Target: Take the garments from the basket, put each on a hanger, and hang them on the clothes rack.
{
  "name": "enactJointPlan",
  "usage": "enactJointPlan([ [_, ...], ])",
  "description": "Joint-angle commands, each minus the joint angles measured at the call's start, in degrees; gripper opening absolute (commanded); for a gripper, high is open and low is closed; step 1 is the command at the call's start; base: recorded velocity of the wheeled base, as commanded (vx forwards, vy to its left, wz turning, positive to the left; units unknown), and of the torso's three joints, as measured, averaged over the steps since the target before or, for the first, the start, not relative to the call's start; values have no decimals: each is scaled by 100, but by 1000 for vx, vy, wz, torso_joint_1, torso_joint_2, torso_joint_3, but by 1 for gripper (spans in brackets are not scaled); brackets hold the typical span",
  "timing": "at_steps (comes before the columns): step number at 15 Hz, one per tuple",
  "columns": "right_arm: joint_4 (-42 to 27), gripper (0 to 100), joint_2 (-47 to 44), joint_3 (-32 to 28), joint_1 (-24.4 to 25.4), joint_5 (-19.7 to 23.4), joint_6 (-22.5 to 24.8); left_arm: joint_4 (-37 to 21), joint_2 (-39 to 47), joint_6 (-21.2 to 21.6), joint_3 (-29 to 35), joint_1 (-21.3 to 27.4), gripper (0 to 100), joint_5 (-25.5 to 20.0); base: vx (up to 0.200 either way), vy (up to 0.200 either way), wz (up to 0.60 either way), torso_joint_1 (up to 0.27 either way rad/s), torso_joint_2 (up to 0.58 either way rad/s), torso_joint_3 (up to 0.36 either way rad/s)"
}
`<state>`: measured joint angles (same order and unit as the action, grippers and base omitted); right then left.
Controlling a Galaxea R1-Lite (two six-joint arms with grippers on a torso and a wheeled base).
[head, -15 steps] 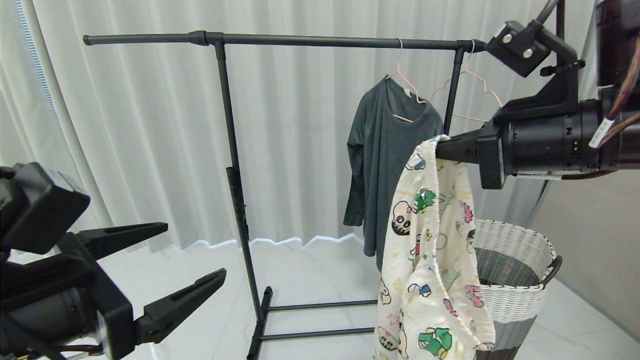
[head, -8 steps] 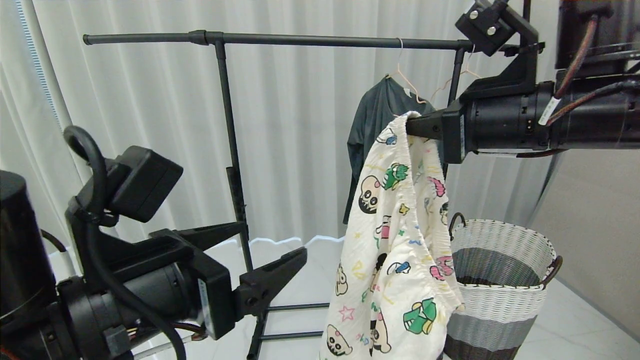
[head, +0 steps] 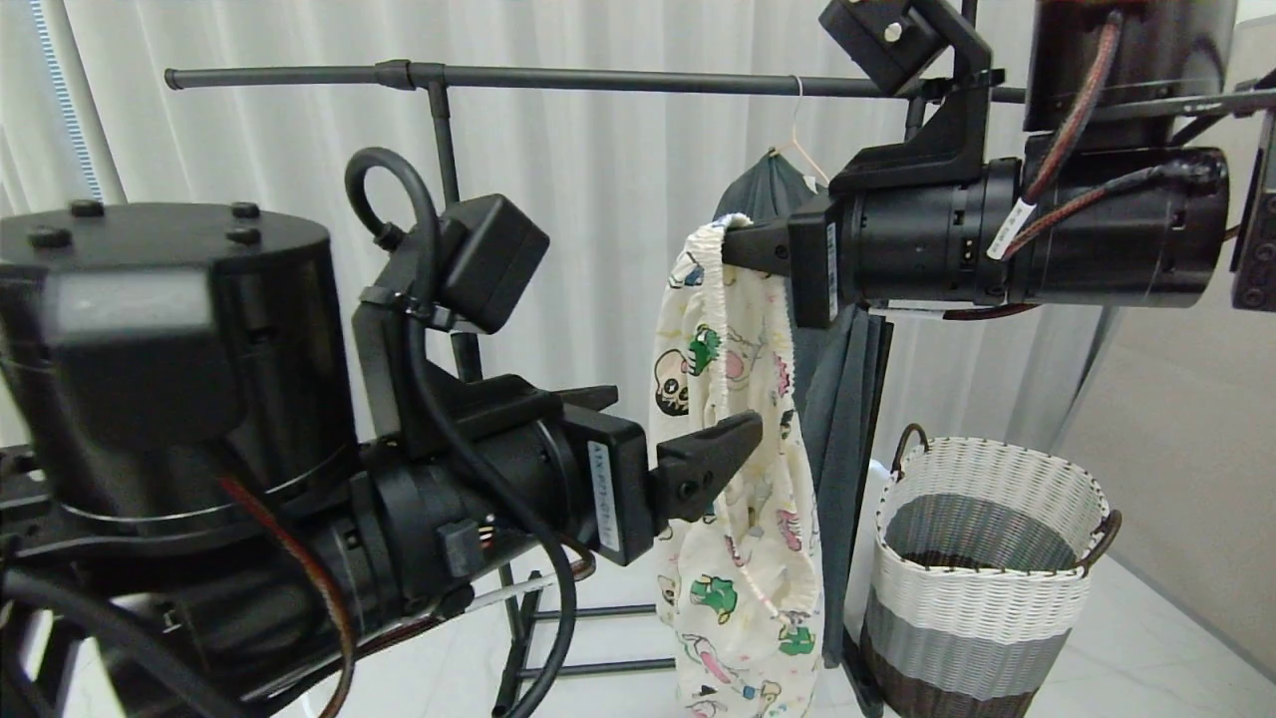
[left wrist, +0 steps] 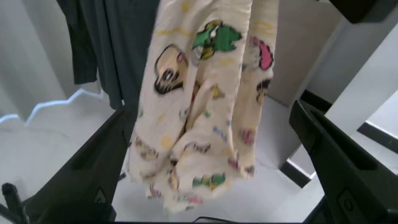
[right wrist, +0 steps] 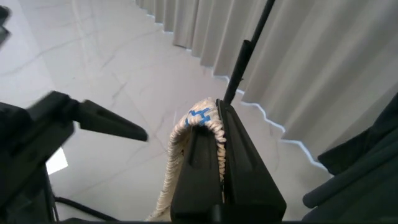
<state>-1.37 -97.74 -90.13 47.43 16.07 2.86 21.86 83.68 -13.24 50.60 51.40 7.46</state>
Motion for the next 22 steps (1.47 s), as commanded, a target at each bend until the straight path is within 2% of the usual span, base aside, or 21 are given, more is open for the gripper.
enactJointPlan([
  [1,5,0,-43,4,38,2,-5,284,421,-3,81,-24,100,19,0,0,0,0,0,0],
  [4,22,0,-17,4,38,-33,-5,460,571,58,-367,-147,100,722,0,0,0,0,0,0],
  [11,163,0,80,4,135,-236,4,504,290,58,-1782,-103,100,1047,0,0,0,0,0,0],
  [16,145,0,273,136,135,-385,4,504,184,58,-2274,-103,100,1073,0,0,0,0,0,0],
  [20,189,0,458,557,135,-719,30,504,-18,58,-2406,-103,100,1275,0,0,0,0,0,0],
  [21,189,0,528,628,117,-728,30,504,-80,58,-2485,-103,0,1346,0,0,0,0,0,0],
  [22,189,0,590,698,64,-728,39,504,-194,102,-2494,-95,0,1372,0,0,0,0,0,0],
])
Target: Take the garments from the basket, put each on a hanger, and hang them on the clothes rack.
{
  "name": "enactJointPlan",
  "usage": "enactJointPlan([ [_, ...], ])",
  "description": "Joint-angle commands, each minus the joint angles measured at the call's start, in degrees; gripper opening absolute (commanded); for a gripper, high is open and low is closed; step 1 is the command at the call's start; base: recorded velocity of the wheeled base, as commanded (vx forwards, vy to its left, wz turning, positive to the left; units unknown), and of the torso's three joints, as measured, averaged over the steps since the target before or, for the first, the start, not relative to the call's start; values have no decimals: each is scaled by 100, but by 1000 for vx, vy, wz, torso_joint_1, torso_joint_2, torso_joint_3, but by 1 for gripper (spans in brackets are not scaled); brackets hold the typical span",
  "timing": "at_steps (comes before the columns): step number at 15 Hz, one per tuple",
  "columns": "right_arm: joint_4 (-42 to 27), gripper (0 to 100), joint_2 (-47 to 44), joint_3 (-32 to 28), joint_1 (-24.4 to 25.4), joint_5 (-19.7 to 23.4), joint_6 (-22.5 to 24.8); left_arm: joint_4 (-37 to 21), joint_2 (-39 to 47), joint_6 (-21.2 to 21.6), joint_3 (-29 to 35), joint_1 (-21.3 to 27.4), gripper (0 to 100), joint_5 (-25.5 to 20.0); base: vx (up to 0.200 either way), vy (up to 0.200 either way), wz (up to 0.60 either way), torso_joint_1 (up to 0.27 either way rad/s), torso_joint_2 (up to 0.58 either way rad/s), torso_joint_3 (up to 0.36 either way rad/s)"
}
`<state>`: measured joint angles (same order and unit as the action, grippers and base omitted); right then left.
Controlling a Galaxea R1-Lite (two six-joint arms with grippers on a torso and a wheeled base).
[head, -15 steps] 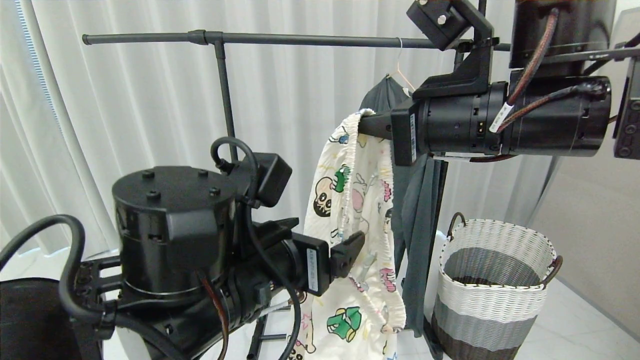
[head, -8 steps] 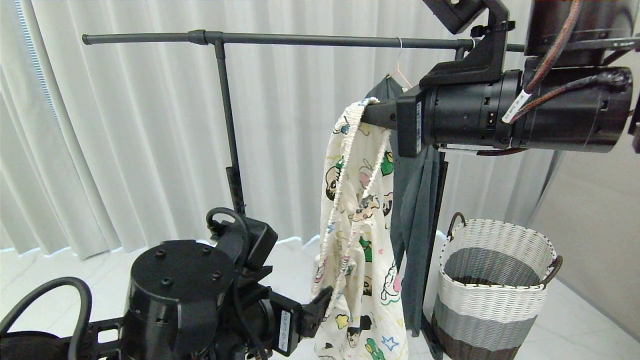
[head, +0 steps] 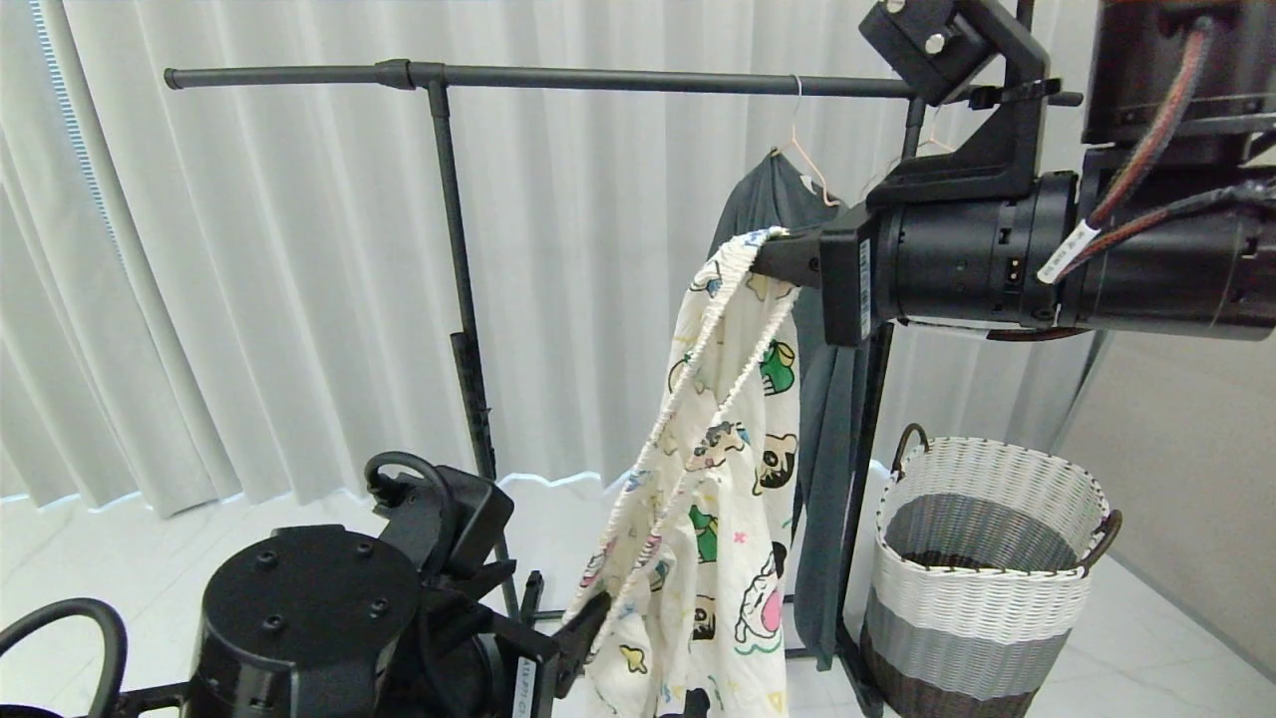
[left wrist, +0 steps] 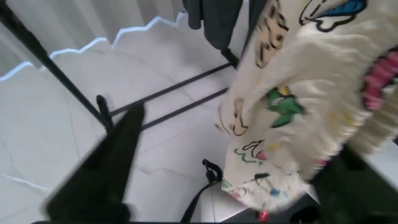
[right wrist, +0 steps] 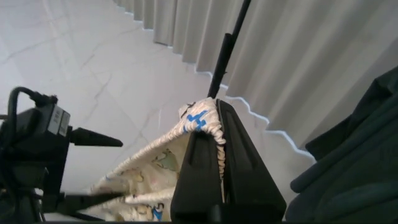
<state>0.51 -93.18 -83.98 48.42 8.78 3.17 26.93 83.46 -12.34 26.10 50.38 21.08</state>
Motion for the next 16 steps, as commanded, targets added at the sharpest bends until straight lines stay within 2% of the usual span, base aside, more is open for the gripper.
enactJointPlan([
  [1,-25,0,213,154,-114,1,17,-3,-277,223,-52,15,0,125,0,0,0,0,0,0],
  [3,-86,0,398,303,-272,1,17,-3,-515,698,0,-20,0,388,0,0,0,0,0,0],
  [4,-280,0,582,426,-386,-131,26,-12,-761,1040,211,-152,0,380,0,0,0,0,0,0],
  [6,-930,0,907,479,-395,-377,17,-206,-831,1339,985,-380,0,371,0,0,0,0,0,0],
  [7,-1370,0,1083,462,-395,-377,17,-627,-822,1418,1565,-459,0,371,0,0,0,0,0,0],
  [9,-2266,0,1426,400,-377,-342,26,-2007,-796,1418,2910,-486,0,362,0,0,0,0,0,0],
  [11,-2723,0,1795,374,-245,-87,17,-3326,-787,1418,4026,-450,0,344,0,0,0,0,0,0],
  [12,-2793,0,1953,374,-184,247,17,-3835,-770,1418,4483,-363,0,300,0,0,0,0,0,0],
  [14,-2688,0,2085,321,-166,854,17,-4697,-787,1392,4949,-196,0,142,0,0,0,0,0,0],
  [16,-2459,0,2041,119,-184,854,17,-5637,-787,1392,5450,-187,0,-34,0,0,0,0,0,0],
])
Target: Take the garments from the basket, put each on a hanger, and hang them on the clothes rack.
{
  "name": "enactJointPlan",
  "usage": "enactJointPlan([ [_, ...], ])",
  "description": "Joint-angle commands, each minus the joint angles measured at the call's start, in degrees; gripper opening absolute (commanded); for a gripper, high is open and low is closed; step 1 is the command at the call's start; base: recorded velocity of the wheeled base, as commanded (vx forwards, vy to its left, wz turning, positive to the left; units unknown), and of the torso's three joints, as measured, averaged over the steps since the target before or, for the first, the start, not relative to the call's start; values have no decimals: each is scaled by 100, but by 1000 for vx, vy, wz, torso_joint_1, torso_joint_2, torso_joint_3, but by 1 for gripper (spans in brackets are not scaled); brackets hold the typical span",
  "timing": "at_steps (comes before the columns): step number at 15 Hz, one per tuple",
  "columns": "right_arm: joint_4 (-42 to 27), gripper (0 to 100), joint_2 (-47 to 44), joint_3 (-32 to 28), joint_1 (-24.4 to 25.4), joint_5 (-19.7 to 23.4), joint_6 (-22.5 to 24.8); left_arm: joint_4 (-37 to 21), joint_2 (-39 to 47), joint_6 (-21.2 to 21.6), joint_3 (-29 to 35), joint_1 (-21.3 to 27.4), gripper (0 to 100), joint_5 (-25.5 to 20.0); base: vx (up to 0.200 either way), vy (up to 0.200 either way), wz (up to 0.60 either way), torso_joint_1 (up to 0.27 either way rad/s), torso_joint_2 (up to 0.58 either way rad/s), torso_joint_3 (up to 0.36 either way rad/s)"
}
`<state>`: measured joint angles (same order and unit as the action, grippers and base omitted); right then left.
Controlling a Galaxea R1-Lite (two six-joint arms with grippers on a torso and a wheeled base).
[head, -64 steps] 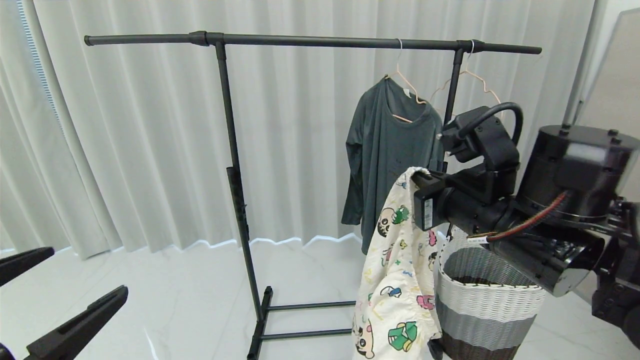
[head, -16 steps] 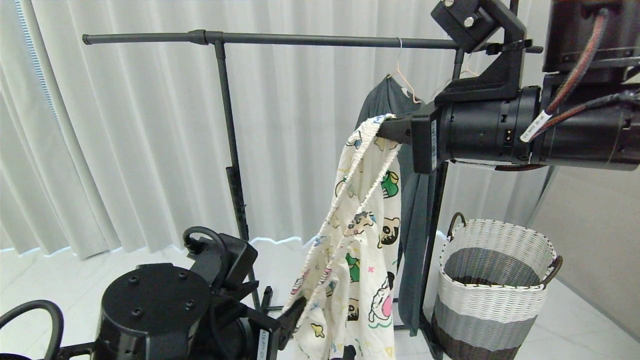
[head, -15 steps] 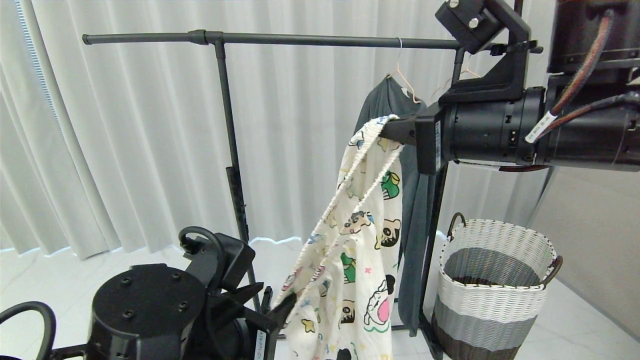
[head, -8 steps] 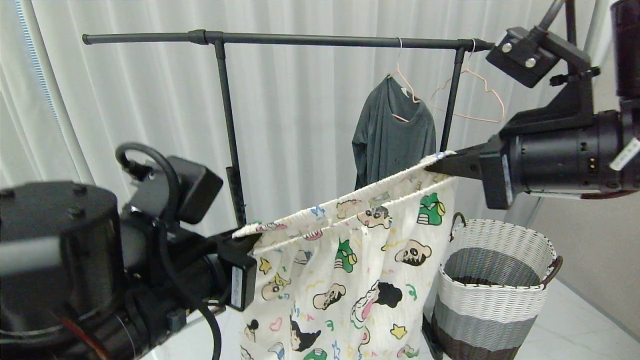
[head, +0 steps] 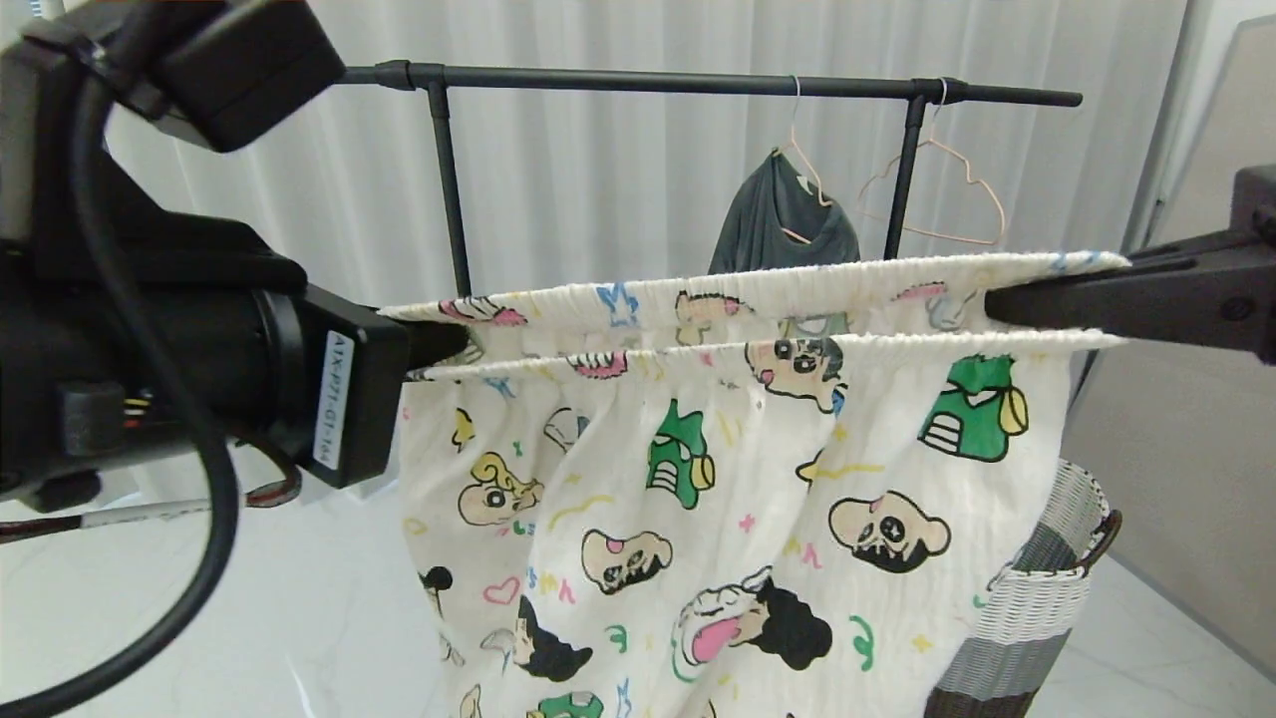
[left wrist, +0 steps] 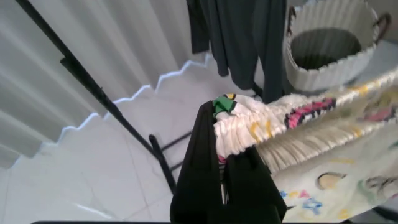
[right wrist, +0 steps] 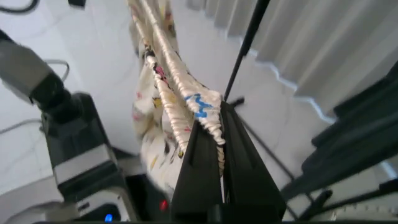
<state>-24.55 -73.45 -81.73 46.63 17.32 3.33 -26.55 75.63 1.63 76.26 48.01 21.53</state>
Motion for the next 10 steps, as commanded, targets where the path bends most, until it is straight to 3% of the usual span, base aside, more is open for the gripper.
enactJointPlan([
  [1,100,0,6,-203,-13,-1,1,-667,-4,-5,626,51,0,-219,0,0,0,0,0,0],
  [2,144,0,-56,-291,-40,-10,10,-992,-4,-5,811,51,0,-413,0,0,0,0,0,0],
  [3,425,0,-240,-502,-154,-10,98,-1810,-22,-14,1286,51,0,-975,0,0,0,0,0,0],
  [4,557,0,-302,-546,-233,-10,230,-1915,-40,-14,1391,42,0,-1230,0,0,0,0,0,0],
  [6,566,0,-310,-555,-356,-10,467,-1915,-40,-32,1514,42,0,-1546,0,0,0,0,0,0],
  [8,205,0,-100,-599,-418,-10,520,-1739,-4,-14,1505,33,0,-1546,0,0,0,0,0,0],
  [10,-524,0,155,-783,-409,61,511,-913,39,-5,1277,-11,0,-1538,0,0,0,0,0,0],
])
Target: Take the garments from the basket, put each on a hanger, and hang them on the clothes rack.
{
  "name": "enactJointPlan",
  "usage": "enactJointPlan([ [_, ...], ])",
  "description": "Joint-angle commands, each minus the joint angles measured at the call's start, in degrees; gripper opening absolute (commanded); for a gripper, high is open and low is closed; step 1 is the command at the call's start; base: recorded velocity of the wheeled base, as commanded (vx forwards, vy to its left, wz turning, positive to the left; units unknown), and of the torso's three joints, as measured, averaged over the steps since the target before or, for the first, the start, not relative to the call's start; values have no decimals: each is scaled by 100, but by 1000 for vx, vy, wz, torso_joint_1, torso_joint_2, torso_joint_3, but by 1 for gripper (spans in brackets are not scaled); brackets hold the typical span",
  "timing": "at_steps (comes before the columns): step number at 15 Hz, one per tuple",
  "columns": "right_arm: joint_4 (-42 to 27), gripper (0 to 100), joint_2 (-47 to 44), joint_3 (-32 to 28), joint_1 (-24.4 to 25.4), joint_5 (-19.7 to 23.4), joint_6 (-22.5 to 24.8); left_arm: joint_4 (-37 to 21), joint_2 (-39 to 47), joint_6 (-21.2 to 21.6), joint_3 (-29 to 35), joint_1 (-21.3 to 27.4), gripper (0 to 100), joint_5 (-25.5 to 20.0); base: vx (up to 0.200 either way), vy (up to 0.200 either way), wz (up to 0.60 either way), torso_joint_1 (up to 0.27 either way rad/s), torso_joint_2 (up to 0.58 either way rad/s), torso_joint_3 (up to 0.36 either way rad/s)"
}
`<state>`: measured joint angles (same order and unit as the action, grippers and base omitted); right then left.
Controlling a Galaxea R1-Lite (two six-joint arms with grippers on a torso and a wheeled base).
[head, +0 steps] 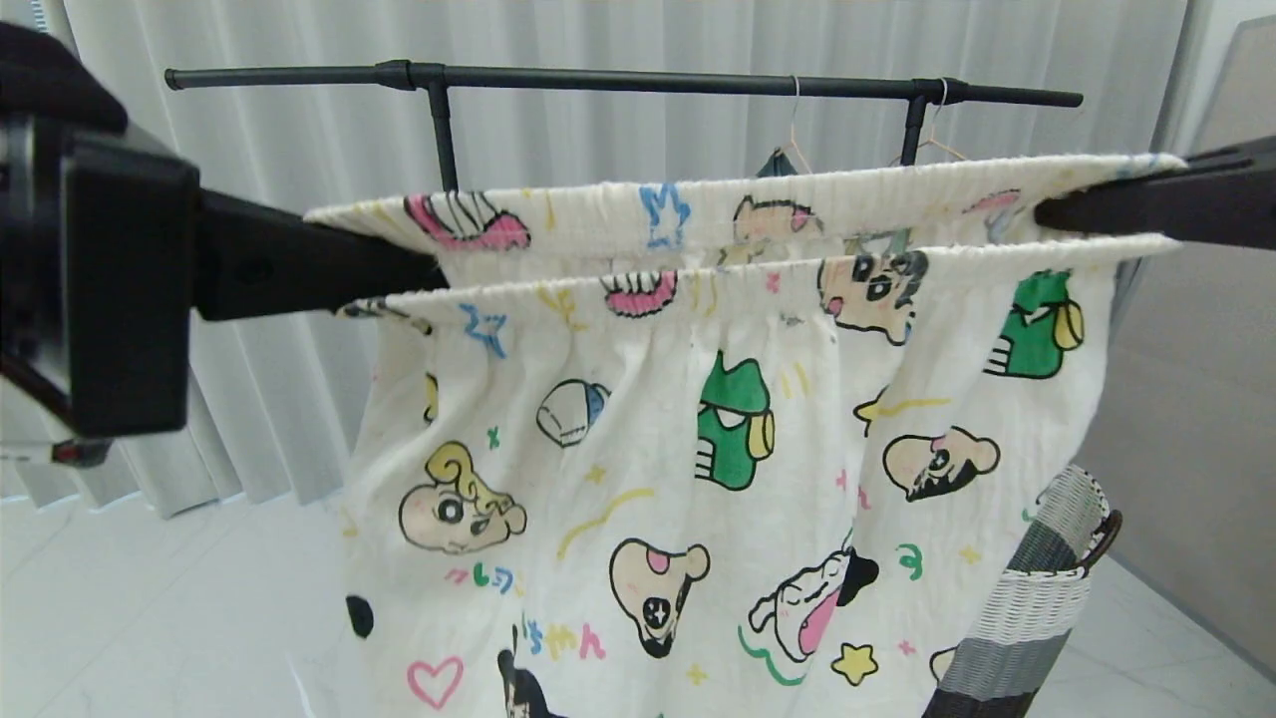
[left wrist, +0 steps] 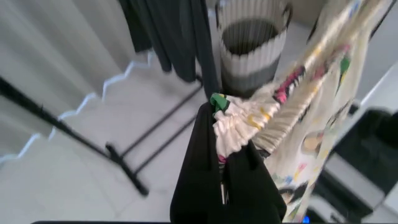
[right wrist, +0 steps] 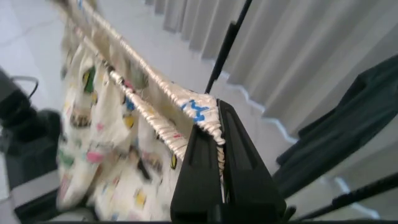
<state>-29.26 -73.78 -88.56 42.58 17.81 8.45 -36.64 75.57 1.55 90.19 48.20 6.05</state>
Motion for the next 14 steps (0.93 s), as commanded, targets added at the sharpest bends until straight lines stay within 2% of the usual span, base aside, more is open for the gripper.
enactJointPlan([
  [1,-397,0,320,-170,40,223,-1,571,90,12,-291,-56,0,19,0,0,0,0,0,0],
  [3,-827,0,496,-170,251,891,-10,1045,186,65,-467,-83,0,19,0,0,0,0,0,0],
  [4,-915,0,513,-152,339,1023,-10,1116,213,65,-484,-83,0,19,0,0,0,0,0,0],
  [5,-1021,0,531,-82,576,1207,-19,1195,265,65,-484,-83,0,19,0,0,0,0,0,0],
  [6,-1021,0,531,94,1112,1304,-27,1300,318,65,-484,-74,0,19,0,0,0,0,0,0],
  [8,-977,0,505,331,1736,1251,-54,1344,336,65,-476,-74,0,28,0,0,0,0,0,0],
  [11,-871,0,557,419,1754,1207,-63,1344,274,56,-493,-74,0,213,0,0,0,0,0,0],
  [12,-880,0,619,428,1604,1040,-63,1335,221,56,-511,-65,0,336,0,0,0,0,0,0],
  [13,-898,0,637,472,1411,689,-54,1230,169,47,-572,-74,0,371,0,0,0,0,0,0],
  [14,-880,0,654,533,1270,196,-36,843,37,30,-590,-74,0,371,0,0,0,0,0,0],
])
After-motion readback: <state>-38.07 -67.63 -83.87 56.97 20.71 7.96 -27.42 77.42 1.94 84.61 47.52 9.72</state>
